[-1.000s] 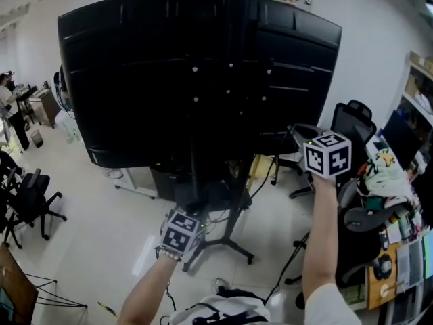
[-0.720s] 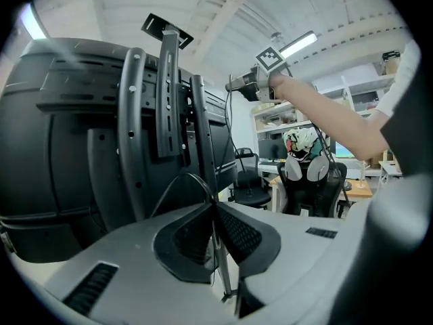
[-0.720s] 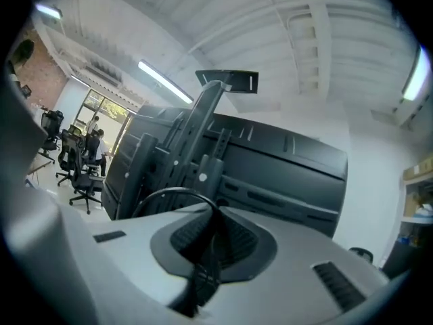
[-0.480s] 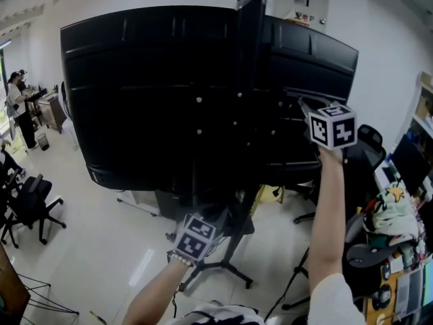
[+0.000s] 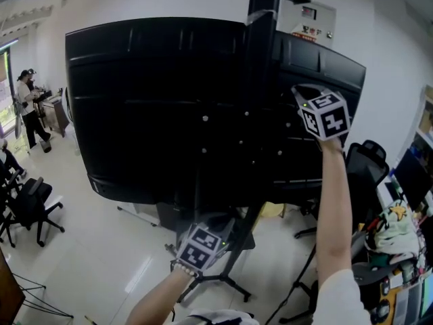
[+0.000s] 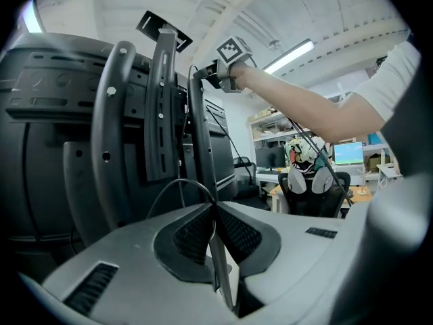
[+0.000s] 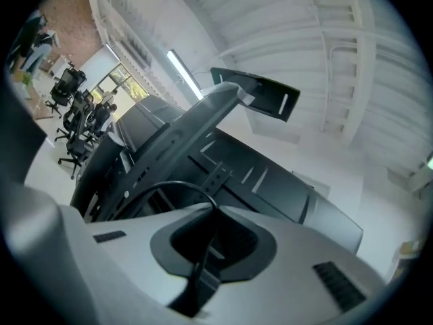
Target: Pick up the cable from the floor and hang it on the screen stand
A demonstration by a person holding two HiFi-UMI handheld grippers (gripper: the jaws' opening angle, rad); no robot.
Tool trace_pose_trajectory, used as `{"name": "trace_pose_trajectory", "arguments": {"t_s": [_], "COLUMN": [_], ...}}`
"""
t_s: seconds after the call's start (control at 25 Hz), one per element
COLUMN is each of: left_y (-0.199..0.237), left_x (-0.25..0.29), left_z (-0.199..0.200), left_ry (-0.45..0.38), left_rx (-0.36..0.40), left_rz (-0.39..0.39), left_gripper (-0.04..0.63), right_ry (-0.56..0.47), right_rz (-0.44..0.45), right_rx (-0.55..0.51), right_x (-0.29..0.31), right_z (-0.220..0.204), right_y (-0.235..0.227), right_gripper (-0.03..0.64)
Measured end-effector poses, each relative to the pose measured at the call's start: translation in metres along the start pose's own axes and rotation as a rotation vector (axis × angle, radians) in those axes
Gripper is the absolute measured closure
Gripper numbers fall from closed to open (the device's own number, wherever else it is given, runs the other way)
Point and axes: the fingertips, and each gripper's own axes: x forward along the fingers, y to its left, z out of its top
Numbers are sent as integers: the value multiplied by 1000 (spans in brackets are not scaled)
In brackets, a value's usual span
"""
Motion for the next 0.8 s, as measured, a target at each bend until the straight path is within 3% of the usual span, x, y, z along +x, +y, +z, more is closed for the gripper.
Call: {"name": "trace_pose_trajectory", "arguments": {"t_s": [0.12,0.28,0.8], "left_y": [0,3,-18], "left_x": [-2,-10,0], "left_z": [7,9,12], "left_ry": [-20,-37,-35], "left_rx": [-2,-8,-15], "left_rz": [-3,-3,-89], "left_gripper": [578,578,578], "right_ry": [14,111,337], "right_rz": [7,-28,-72], "right_rx": [-79,-161,-258], "right_x": [16,31,13], "right_z": [0,-23,-97], "right_y": [1,-3,-24], "right_gripper": [597,597,595]}}
